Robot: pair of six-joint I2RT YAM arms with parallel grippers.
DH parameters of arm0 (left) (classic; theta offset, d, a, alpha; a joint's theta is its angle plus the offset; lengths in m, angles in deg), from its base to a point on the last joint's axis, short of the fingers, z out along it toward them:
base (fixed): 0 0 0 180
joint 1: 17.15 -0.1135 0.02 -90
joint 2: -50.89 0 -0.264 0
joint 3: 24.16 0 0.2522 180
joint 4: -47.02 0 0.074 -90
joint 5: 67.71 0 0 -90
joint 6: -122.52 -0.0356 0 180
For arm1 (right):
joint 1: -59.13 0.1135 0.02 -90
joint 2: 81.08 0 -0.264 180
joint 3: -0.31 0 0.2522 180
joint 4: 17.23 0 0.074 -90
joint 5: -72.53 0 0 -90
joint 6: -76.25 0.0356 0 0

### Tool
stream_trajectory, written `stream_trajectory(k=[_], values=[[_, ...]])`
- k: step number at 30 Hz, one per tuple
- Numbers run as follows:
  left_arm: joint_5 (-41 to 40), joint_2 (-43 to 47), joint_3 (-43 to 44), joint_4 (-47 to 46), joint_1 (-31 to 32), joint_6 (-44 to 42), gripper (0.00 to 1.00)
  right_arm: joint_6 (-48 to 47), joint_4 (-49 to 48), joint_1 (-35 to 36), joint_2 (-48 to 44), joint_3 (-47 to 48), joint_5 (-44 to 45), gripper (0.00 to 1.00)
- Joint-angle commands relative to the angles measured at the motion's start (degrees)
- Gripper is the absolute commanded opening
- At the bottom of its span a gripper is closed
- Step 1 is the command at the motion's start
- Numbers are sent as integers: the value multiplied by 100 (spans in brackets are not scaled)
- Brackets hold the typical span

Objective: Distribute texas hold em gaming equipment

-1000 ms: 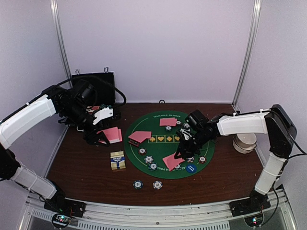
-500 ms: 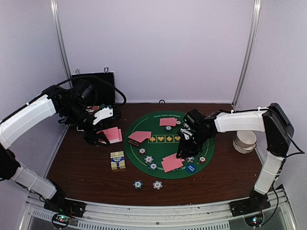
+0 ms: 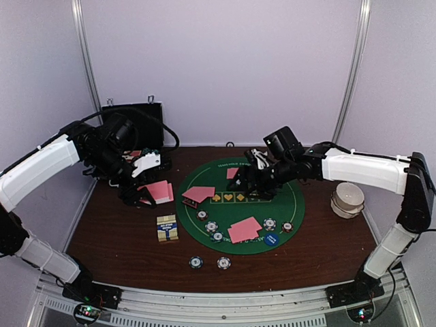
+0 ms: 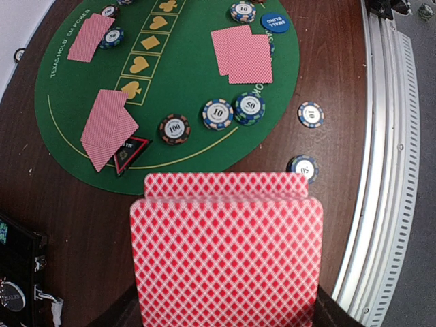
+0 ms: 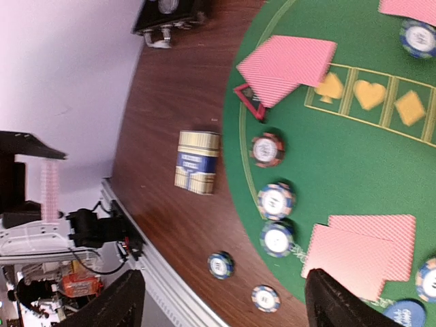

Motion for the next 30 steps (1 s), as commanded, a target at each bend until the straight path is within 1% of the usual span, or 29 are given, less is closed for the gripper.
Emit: stream_trajectory(k=[1,6,11,15,20,30], values=[[154,-20,179,-136,-4,-3,0,1343,-1902,479,189,128,-655,85],[140,-50,186,-160,-4,0,0,2127,-3071,871,850,549,-858,87],[105,-93,195,-185,-4,9,0,2349,-3431,1196,1477,1174,-943,88],[94,-89,194,-195,-4,0,0,2390,-3405,1346,1798,1531,-1014,89],[101,-88,186,-204,-4,-9,0,2456,-3388,1422,2048,1748,-1141,88],[126,-34,160,-202,-4,-26,0,2656,-3506,1529,2539,2136,-1347,83]])
